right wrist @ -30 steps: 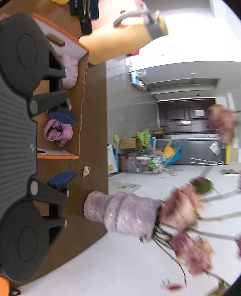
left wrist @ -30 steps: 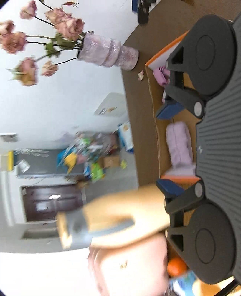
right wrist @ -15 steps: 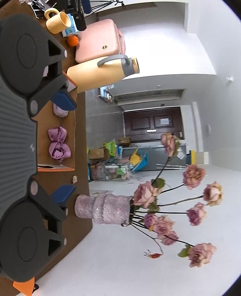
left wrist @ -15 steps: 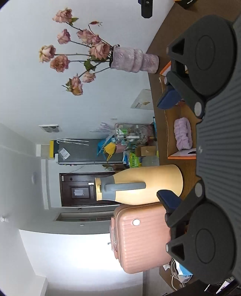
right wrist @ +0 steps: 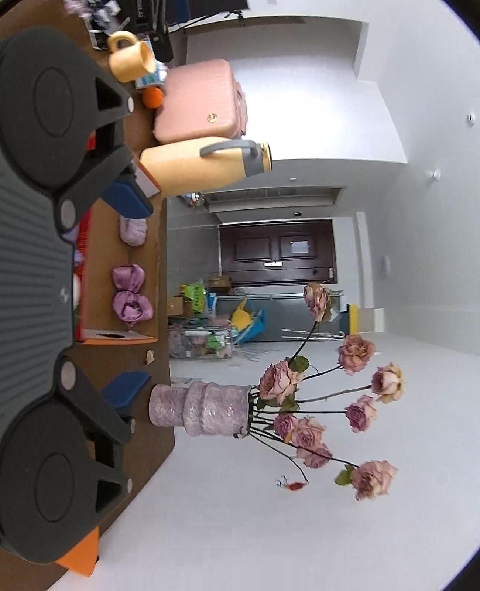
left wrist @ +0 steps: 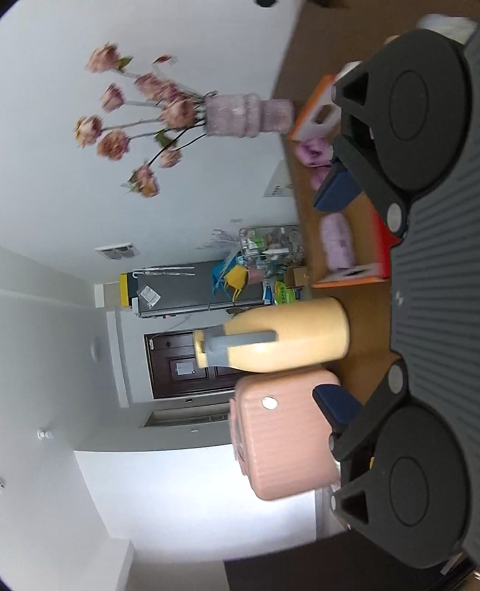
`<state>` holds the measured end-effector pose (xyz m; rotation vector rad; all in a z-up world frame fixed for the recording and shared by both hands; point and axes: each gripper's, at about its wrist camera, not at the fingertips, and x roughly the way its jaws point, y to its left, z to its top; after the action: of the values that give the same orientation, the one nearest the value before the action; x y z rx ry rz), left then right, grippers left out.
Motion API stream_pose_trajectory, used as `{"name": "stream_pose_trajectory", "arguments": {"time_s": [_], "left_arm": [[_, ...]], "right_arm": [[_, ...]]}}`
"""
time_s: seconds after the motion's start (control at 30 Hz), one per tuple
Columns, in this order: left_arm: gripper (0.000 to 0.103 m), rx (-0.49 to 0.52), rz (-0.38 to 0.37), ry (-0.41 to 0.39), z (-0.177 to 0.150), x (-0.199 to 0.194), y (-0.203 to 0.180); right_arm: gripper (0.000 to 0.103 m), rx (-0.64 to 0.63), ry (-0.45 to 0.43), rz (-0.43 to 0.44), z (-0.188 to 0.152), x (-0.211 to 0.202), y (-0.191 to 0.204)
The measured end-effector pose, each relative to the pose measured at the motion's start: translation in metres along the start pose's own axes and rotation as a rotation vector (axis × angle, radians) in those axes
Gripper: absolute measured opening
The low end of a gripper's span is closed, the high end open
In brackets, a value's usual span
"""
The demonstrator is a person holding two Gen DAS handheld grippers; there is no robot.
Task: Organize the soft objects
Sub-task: 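Withdraw both grippers from the box back toward the soft items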
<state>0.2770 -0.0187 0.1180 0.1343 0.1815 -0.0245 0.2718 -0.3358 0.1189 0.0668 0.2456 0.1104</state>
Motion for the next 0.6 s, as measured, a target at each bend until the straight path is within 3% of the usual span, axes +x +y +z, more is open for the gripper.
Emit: {"name": "stream_pose_trajectory", "arguments": {"time_s": [0.13, 0.3, 0.6], "left_arm": [[0.103, -0.014, -0.011, -0.033, -0.044, -0.051, 0.001], [0.103, -0.067, -0.051, -0.007, -0.094, -0.11, -0.002], [0.103, -0.081, -0.049, 0.094, -0.148, -0.179, 0.004]], "right_arm": [[0.098, -0.028, -0.026, 0.005, -0.041, -0.044, 0.01], [0.099, -0.018, -0.038, 0.031, -0.094, -0.096, 0.029], [0.1, -0.038, 0.054, 0.073, -0.183, -0.168, 0.056]]}}
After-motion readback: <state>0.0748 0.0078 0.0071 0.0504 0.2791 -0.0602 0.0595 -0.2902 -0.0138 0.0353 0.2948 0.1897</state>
